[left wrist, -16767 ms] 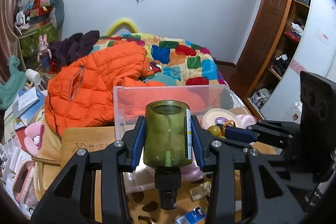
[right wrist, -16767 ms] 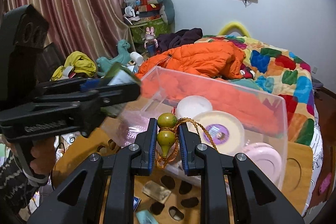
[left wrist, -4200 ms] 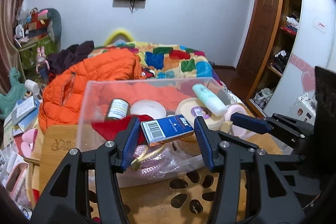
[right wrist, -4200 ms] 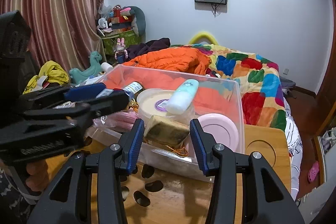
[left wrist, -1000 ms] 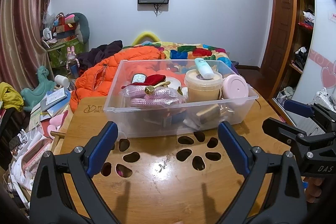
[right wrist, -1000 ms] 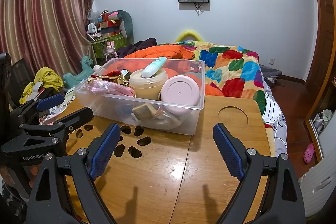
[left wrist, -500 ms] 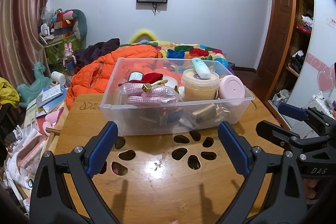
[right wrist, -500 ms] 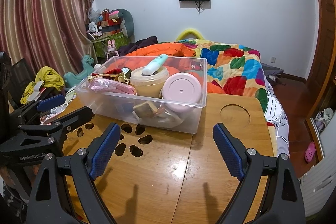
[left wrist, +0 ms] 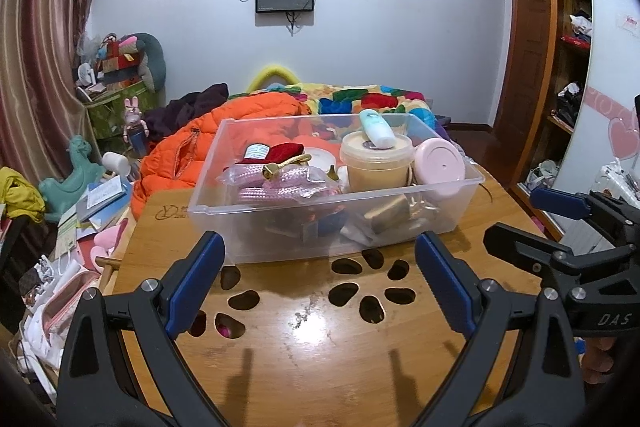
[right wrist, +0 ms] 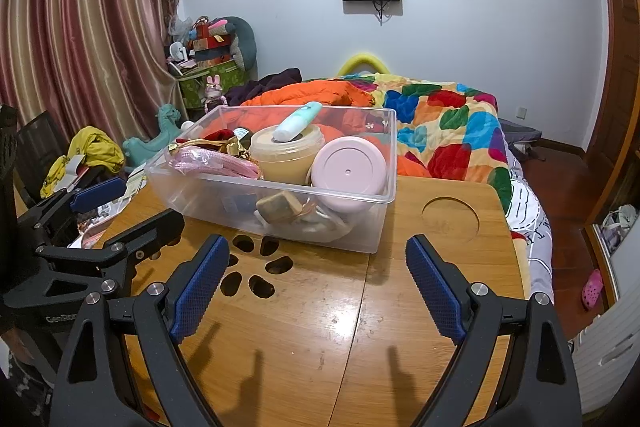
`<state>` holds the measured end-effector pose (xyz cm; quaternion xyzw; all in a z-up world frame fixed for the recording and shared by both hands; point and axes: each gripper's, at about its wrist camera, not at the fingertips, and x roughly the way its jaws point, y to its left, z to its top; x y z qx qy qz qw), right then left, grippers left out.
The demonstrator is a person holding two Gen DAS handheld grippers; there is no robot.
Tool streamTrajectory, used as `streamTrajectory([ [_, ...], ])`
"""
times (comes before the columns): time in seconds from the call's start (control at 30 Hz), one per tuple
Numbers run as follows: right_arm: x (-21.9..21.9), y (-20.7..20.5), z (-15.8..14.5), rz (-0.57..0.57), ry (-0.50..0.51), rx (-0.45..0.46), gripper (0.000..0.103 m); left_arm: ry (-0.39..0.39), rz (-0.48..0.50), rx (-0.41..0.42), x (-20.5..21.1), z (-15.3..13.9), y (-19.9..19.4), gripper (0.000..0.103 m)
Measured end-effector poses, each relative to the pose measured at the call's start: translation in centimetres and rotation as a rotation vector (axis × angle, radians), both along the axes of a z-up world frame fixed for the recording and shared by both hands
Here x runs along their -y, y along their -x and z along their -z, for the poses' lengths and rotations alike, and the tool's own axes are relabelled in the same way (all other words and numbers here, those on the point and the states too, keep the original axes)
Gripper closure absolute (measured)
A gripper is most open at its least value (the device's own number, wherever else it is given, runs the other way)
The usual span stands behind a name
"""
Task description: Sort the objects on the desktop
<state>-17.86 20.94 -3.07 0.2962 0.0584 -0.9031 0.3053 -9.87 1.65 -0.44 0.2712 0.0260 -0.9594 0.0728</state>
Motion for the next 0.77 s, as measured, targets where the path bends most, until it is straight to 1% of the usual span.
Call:
streamTrajectory([
  [0.23, -0.04, -0.04, -0.15, 0.0, 0.004, -0.005, 0.015, 0.007, -0.02, -0.012, 0.23, 0.08, -0.05, 0.006],
  [0.4, -0.04, 0.04, -0.18, -0.001, 0.006, -0.002, 0.015, -0.012, -0.01, -0.025, 0.49, 0.0, -0.18, 0.006],
  [0.6, 0.04, 0.09, -0.15, -0.001, 0.005, -0.001, 0.015, 0.002, -0.021, -0.054, 0.47, -0.29, -0.49, 0.006],
  [0.77, 0.08, 0.03, -0.12, -0.002, 0.004, -0.001, 0.015, -0.016, -0.022, -0.03, 0.68, -0.18, -0.24, 0.006],
])
